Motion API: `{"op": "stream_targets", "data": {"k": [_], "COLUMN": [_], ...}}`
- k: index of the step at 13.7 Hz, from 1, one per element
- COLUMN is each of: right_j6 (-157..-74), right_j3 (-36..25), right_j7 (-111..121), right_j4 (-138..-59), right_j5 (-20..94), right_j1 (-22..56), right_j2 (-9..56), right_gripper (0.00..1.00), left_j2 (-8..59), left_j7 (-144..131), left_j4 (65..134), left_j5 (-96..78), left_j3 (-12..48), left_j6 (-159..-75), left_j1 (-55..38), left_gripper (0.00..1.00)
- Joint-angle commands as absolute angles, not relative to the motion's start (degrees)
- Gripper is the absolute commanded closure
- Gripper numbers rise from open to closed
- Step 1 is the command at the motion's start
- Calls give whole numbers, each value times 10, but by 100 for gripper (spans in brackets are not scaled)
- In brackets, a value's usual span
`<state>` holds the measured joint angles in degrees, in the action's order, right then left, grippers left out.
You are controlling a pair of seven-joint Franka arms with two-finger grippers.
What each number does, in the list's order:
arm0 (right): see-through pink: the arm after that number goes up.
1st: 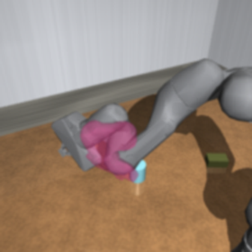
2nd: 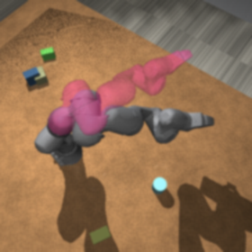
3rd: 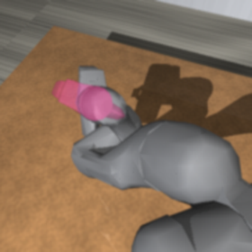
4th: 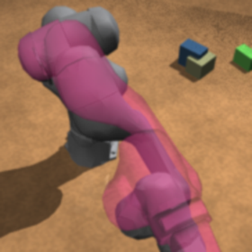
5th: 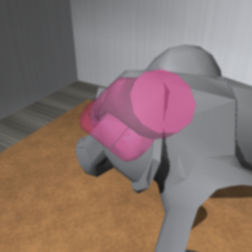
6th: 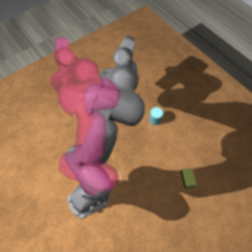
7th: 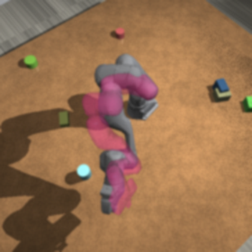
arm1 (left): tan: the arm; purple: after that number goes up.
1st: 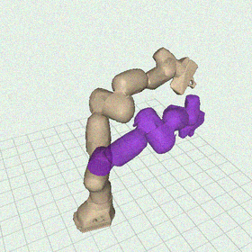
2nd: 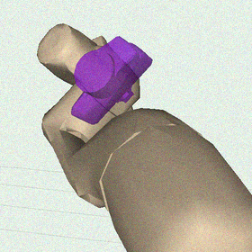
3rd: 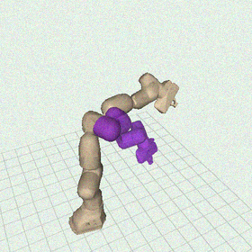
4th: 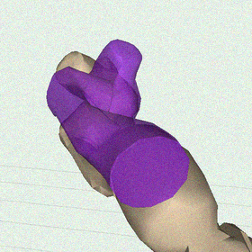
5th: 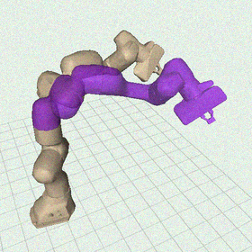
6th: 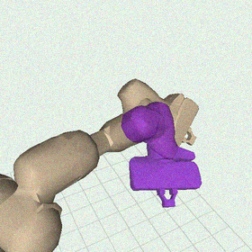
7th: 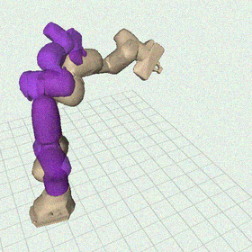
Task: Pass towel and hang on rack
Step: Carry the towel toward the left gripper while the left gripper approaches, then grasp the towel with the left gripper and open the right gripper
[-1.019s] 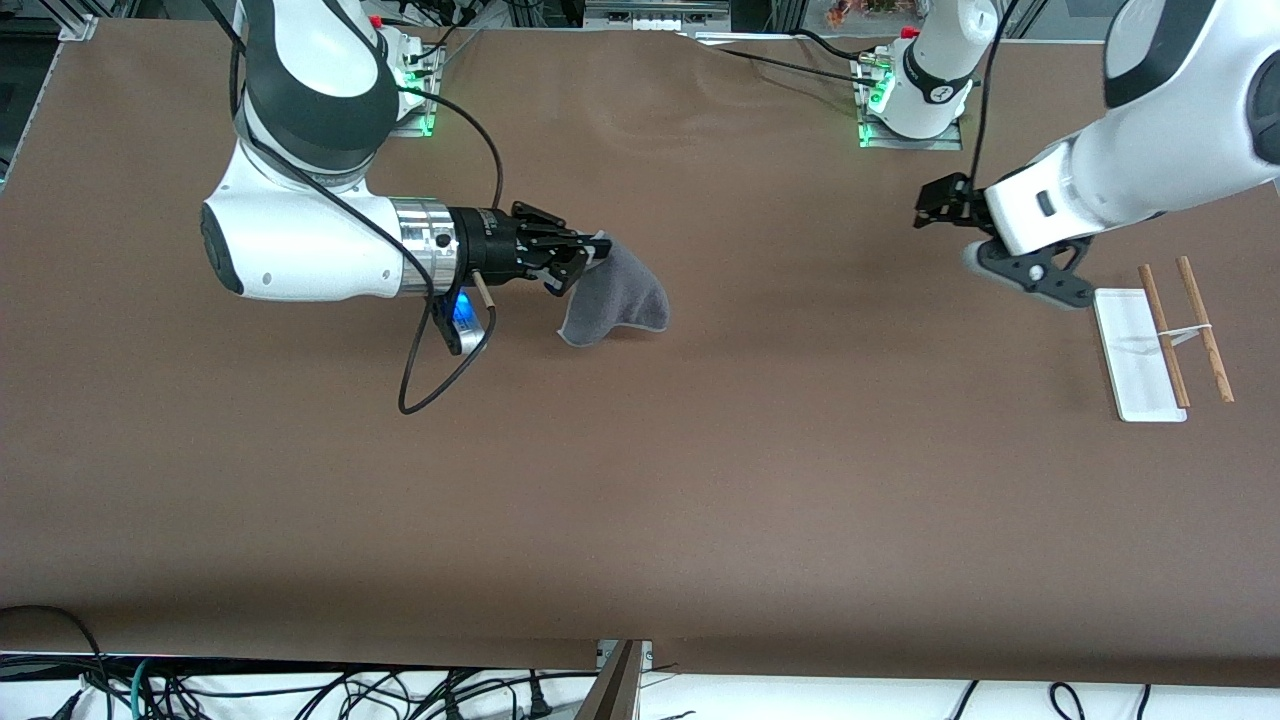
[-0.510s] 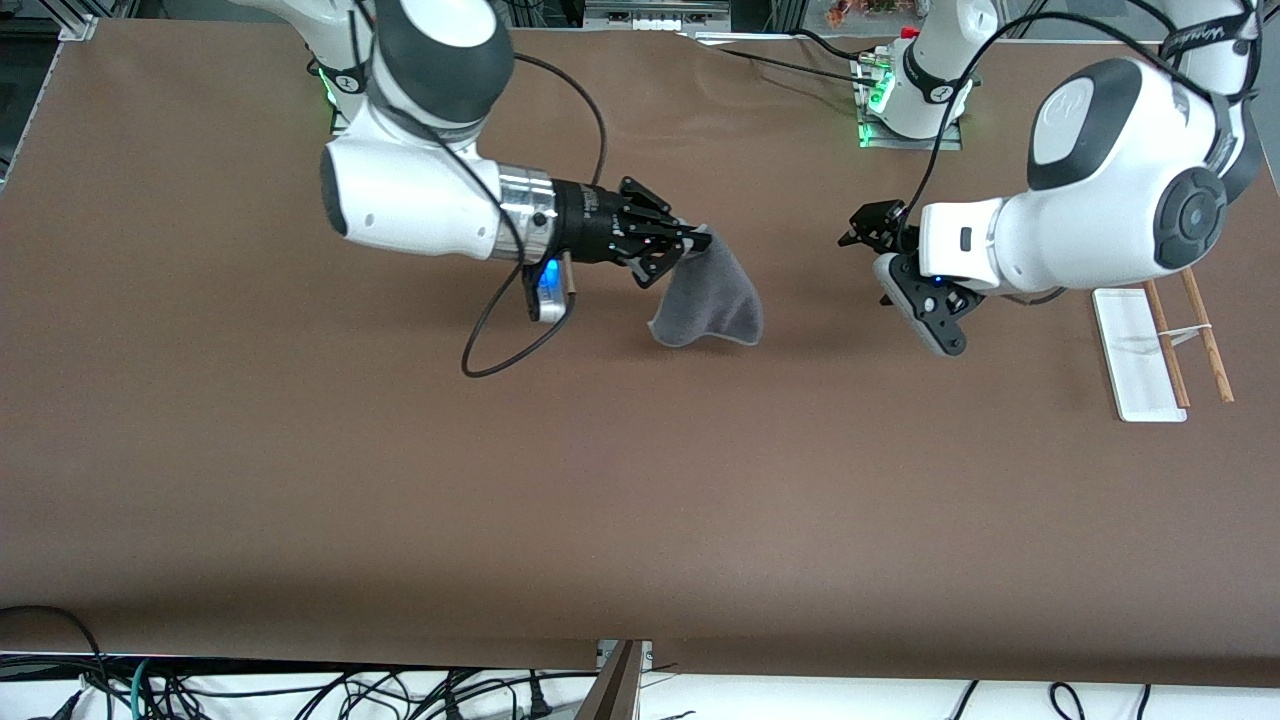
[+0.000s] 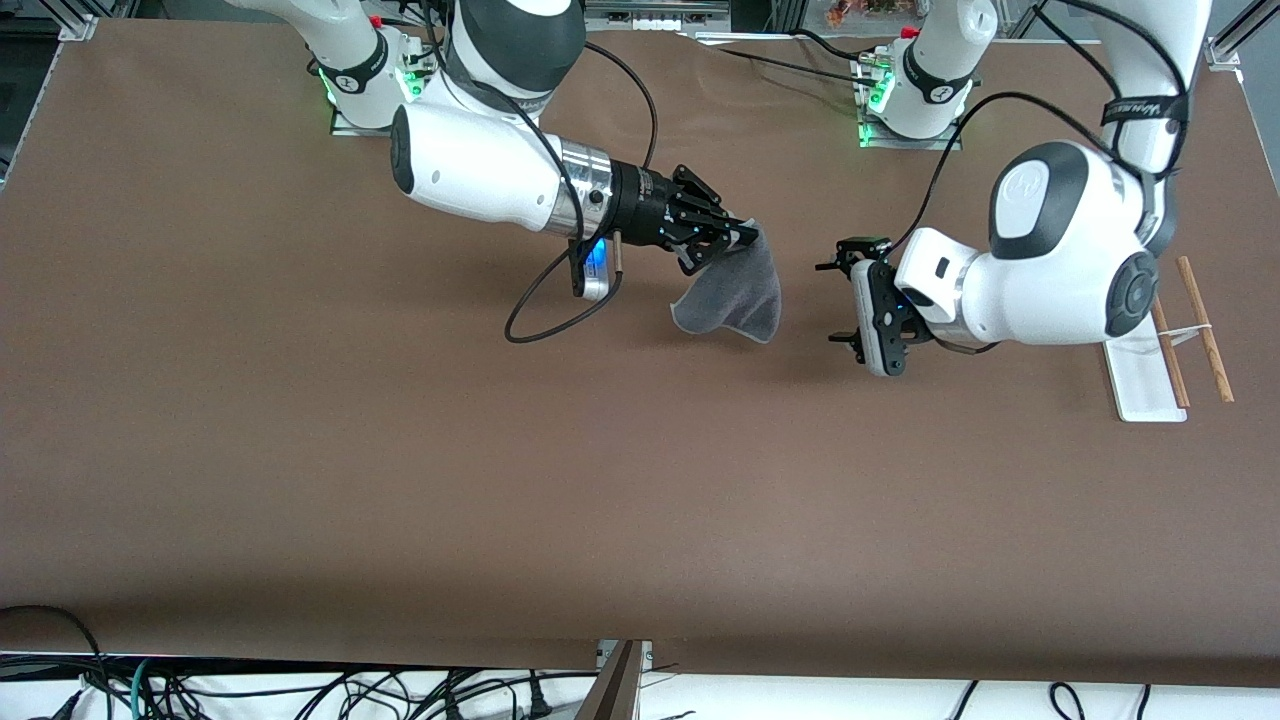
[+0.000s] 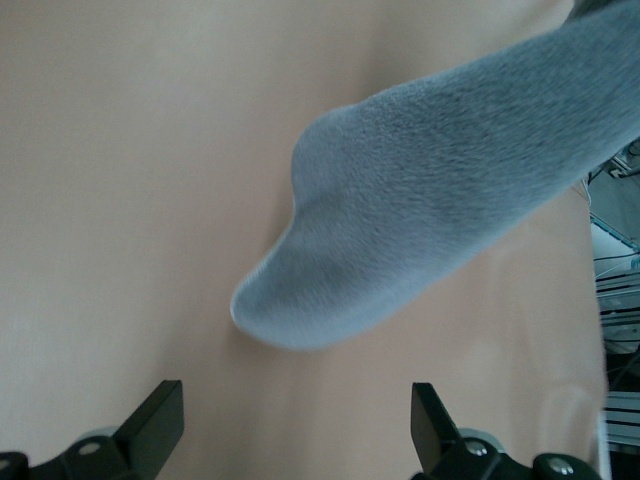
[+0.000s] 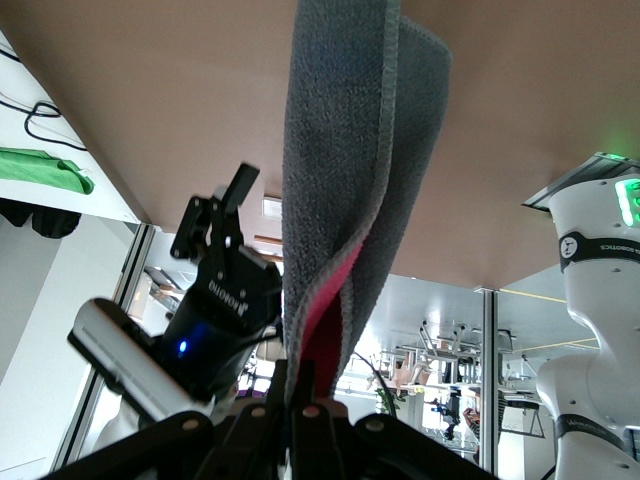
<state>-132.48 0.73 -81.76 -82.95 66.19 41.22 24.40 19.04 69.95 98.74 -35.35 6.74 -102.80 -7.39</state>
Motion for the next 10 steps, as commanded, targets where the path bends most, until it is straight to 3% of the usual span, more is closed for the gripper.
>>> {"op": "stream_targets", "data": {"k": [1, 5, 8, 9, 10], "right_j6": [-1341, -1341, -1341, -1341, -1341], "right_j3": [3, 3, 2, 2, 2], "right_j7": [-830, -831, -831, -831, -831], "right_j4": [-815, -815, -814, -815, -815], "right_j5": [670, 670, 670, 670, 670], "right_j1": [421, 421, 421, 421, 420], "right_j2": [252, 251, 251, 251, 251], "right_gripper": [100, 100, 100, 100, 100], "left_j2": [213, 214, 214, 214, 214], "left_j7": [836, 947, 1032, 1055, 1073], "left_j4": [1012, 1051, 1091, 1103, 1106], "left_j5": [-427, -498, -549, -572, -581], "left_j3": [66, 67, 87, 92, 93], "left_j6": [-1061, -1068, -1125, -1139, -1143], "left_j1": [-73, -75, -75, -75, -75], "left_gripper": [0, 0, 20, 38, 74]}}
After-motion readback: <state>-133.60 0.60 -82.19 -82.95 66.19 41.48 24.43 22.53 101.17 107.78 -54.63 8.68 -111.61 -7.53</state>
